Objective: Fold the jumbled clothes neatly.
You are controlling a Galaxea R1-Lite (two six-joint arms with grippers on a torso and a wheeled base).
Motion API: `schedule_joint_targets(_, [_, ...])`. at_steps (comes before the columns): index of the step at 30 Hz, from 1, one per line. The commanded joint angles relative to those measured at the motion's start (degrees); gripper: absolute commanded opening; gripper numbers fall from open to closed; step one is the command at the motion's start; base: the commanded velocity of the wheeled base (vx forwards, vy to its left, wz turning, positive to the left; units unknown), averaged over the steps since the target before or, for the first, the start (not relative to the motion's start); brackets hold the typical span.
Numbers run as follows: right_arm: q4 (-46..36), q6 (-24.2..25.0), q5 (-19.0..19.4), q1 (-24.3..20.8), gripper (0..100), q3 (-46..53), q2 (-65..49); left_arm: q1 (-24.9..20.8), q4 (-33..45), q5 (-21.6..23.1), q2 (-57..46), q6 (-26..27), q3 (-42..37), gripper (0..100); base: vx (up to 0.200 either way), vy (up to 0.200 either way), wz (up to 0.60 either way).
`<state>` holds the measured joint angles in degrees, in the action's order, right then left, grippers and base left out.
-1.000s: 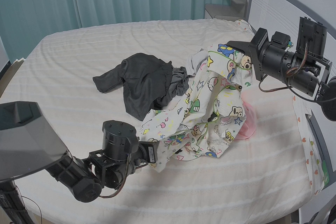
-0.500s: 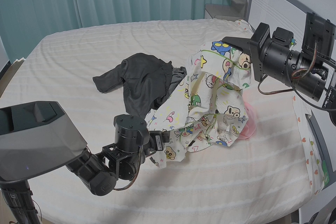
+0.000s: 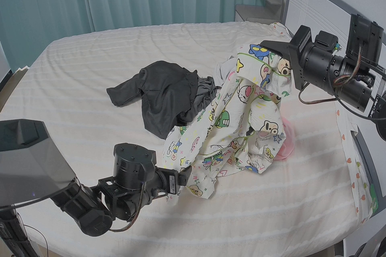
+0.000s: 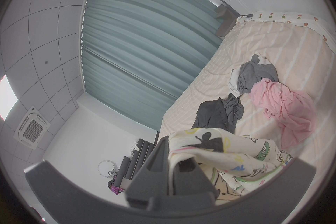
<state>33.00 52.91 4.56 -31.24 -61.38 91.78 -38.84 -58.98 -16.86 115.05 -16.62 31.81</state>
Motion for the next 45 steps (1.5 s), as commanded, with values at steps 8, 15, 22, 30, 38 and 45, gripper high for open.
schedule_joint_targets(8, [0.0,0.0,0.1,0.6,0,-0.2,0.7,4.1,0.2,1.0,-3.0,3.6,-1.3,100,0.000,0.000,0.00])
schedule_joint_targets(15, [0.0,0.0,0.5,0.1,0,-0.2,0.8,3.8,0.1,1.2,-1.2,3.2,2.3,100,0.000,0.000,0.00])
schedule_joint_targets(22, [0.0,0.1,0.6,0.0,0,-0.3,1.4,-0.3,0.1,2.4,2.9,2.8,4.3,100,0.000,0.000,0.00])
schedule_joint_targets(30, [0.0,0.1,0.6,0.2,0,-0.3,1.7,-2.6,0.0,2.7,3.9,-1.5,7.3,100,0.000,0.000,0.00])
schedule_joint_targets(38, [0.0,0.1,0.6,0.0,0,-0.4,1.6,0.6,-0.2,3.7,5.5,-1.3,7.9,100,0.000,0.000,0.00])
schedule_joint_targets(45, [0.0,0.1,0.7,0.0,0,-0.6,1.1,2.4,-0.2,5.5,6.4,-1.4,9.4,100,0.000,0.000,0.00])
